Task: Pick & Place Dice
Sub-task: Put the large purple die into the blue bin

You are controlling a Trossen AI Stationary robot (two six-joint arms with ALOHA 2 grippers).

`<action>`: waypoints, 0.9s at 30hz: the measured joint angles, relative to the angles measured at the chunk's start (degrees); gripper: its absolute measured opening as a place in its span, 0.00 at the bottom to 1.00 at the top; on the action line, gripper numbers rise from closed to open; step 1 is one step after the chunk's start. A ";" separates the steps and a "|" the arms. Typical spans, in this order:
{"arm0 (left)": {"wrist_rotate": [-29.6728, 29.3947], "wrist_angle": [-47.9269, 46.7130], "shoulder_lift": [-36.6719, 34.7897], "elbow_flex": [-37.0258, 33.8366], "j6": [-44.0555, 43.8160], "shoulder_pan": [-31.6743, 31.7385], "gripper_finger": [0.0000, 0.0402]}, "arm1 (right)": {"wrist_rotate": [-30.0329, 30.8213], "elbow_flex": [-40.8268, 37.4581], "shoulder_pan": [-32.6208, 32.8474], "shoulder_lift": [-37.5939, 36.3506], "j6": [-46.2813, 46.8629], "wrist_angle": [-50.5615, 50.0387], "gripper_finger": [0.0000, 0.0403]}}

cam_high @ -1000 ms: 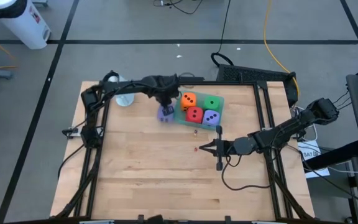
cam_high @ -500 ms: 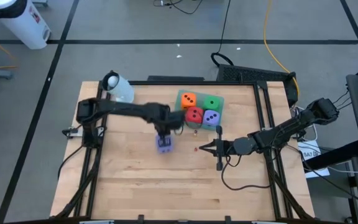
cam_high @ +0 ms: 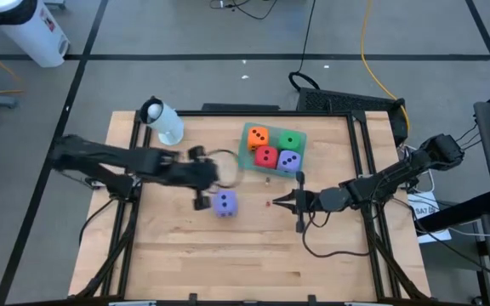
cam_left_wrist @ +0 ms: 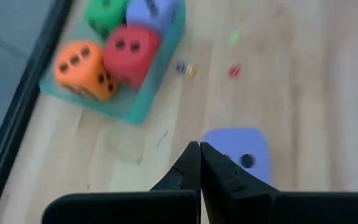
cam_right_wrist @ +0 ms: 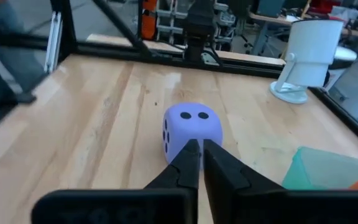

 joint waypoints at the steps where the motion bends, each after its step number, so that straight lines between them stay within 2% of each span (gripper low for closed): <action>1: -0.20 2.57 -4.15 -3.21 -0.24 -0.76 0.00 | -0.02 0.00 -0.30 0.00 0.68 0.28 0.05; 5: -2.15 14.11 -19.64 -17.15 -3.85 -3.50 0.00 | -0.18 0.00 -1.60 0.00 1.40 0.32 0.12; 7: -5.71 20.37 -27.05 -24.49 -6.34 -5.42 0.00 | -2.31 0.15 -2.47 0.44 2.31 1.05 0.15; 10: -11.61 28.01 -33.90 -33.66 -7.89 -7.09 0.00 | -4.71 2.76 -4.09 3.82 2.85 0.39 0.18; 13: -14.28 33.89 -36.96 -40.98 -7.66 -7.28 0.00 | -4.71 9.13 -4.73 9.62 0.99 -4.71 0.22; 19: -14.60 43.06 -41.05 -51.16 -9.34 -7.50 0.00 | -4.70 26.46 -3.53 24.15 -7.53 -18.61 0.31; 25: -12.32 43.20 -42.42 -53.70 -9.70 -7.52 0.01 | -4.67 41.79 -2.72 34.16 -12.72 -30.07 0.46; 27: -11.64 43.10 -42.41 -53.75 -9.57 -7.52 0.01 | -4.22 45.02 -2.80 36.54 -13.07 -30.73 0.51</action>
